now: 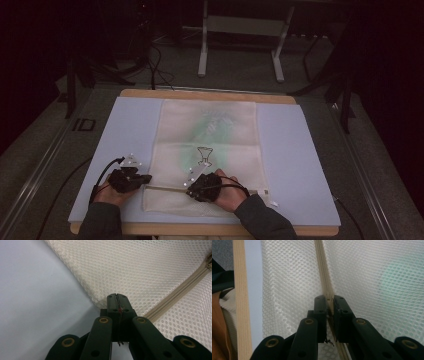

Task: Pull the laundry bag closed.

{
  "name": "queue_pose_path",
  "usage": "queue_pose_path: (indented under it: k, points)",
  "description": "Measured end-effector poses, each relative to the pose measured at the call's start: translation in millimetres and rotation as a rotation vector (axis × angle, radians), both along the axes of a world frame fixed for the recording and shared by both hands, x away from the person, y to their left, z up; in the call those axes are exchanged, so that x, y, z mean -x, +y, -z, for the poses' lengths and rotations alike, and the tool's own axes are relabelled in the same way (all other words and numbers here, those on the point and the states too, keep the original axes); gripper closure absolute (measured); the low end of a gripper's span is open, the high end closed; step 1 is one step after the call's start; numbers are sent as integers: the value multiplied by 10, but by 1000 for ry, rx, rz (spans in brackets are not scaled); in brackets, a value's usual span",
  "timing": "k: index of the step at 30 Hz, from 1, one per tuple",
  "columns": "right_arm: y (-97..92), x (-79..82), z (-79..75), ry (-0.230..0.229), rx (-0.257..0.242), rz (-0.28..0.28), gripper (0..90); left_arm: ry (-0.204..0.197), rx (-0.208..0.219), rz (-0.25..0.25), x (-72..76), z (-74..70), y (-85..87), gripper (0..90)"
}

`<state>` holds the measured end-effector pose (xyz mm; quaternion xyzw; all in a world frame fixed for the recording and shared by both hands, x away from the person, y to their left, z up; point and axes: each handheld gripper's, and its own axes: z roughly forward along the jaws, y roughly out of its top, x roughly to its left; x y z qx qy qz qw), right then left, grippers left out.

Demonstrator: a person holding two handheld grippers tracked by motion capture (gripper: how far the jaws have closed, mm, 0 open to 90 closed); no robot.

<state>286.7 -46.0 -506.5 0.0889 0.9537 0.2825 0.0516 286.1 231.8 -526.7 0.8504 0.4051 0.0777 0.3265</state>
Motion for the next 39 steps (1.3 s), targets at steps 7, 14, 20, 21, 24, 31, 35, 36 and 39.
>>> queue_pose_path:
  k: [7,14,20,21,24,31,35,36,39]
  points:
    - [-56,-12,-21,7,-2,3,822,0,0,-1,0,0,-1,896]
    - [-106,-10,-35,5,1,4,822,1,2,-1,0,1,1,896]
    - [-148,-9,-43,5,6,7,822,2,3,-1,-1,1,2,896]
    - [-156,-7,-45,6,9,10,822,2,3,-2,-1,1,2,896]
    - [-177,-6,-45,7,5,12,822,1,2,-1,0,1,1,896]
    - [-218,-2,-65,5,8,13,822,2,5,-2,0,2,3,896]
    - [-237,-5,-67,2,10,11,822,2,4,-1,0,2,3,896]
    - [-241,-5,-68,5,10,12,822,2,4,-2,0,2,3,896]
    - [-266,-3,-69,3,13,15,822,2,5,-2,-1,2,3,896]
